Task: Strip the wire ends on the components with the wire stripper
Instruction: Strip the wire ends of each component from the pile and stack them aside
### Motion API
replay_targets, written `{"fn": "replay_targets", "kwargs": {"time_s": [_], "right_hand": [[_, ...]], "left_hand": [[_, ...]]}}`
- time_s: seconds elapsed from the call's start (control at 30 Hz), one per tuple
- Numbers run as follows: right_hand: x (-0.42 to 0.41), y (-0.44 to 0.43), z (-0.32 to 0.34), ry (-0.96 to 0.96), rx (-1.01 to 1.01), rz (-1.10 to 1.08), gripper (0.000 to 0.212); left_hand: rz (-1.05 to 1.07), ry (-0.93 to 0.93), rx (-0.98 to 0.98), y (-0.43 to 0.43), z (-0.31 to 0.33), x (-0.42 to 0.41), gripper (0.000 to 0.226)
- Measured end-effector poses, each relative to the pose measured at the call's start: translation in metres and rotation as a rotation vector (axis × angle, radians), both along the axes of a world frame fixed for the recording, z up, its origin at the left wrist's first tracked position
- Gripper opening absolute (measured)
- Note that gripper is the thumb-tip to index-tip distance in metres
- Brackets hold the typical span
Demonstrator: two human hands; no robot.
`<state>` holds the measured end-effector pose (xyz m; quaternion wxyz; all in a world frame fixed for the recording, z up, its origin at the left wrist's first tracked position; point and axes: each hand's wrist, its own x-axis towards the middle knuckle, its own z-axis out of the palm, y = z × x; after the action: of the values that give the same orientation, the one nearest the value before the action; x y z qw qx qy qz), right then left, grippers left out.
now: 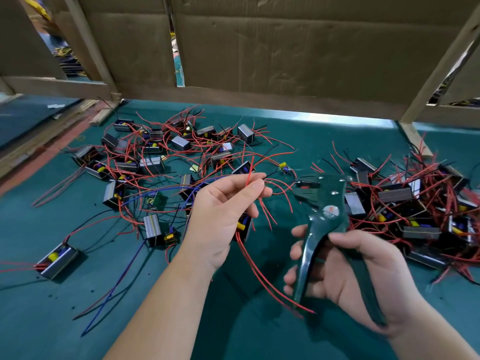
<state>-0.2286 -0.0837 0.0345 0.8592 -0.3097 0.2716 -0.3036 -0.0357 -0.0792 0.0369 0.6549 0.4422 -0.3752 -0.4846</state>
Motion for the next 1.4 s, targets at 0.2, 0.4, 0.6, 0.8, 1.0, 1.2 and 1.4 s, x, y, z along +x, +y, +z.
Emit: {"fn": "replay_targets", "kwargs": {"time_s": [0.2, 0.4, 0.6, 0.8, 1.0, 1.2, 1.4], "right_hand": [[0.008, 0.010, 0.003, -0.112, -0.102, 0.210, 0.049], [0.006, 0.009, 0.002, -0.110, -0.173, 0.231, 0.045], [0.005, 0.007, -0.001, -0.027, -0.205, 0.236, 0.041], [0.005, 0.007, -0.001, 0.038, -0.195, 0.197, 0.042], [0.006, 0.009, 0.000, 0.107, -0.197, 0.124, 0.047], [0.018, 0.014, -0.004, 0.279, -0.142, -0.130, 0.059], [0.010, 0.003, 0.003, 0.088, -0.097, -0.139, 0.048]], "left_hand": [[0.023, -0.094, 0.000, 0.002, 0.003, -0.004, 0.006], [0.036, -0.117, -0.036, 0.003, 0.006, -0.003, 0.004], [0.031, -0.133, -0.049, 0.004, 0.008, -0.003, 0.013], [0.050, -0.156, -0.019, 0.003, 0.006, -0.001, 0.024], [0.033, -0.230, 0.022, 0.002, 0.004, 0.003, 0.024], [0.030, -0.341, 0.020, -0.001, -0.001, 0.006, 0.031], [0.044, -0.472, 0.010, -0.002, -0.007, 0.008, 0.046]]}}
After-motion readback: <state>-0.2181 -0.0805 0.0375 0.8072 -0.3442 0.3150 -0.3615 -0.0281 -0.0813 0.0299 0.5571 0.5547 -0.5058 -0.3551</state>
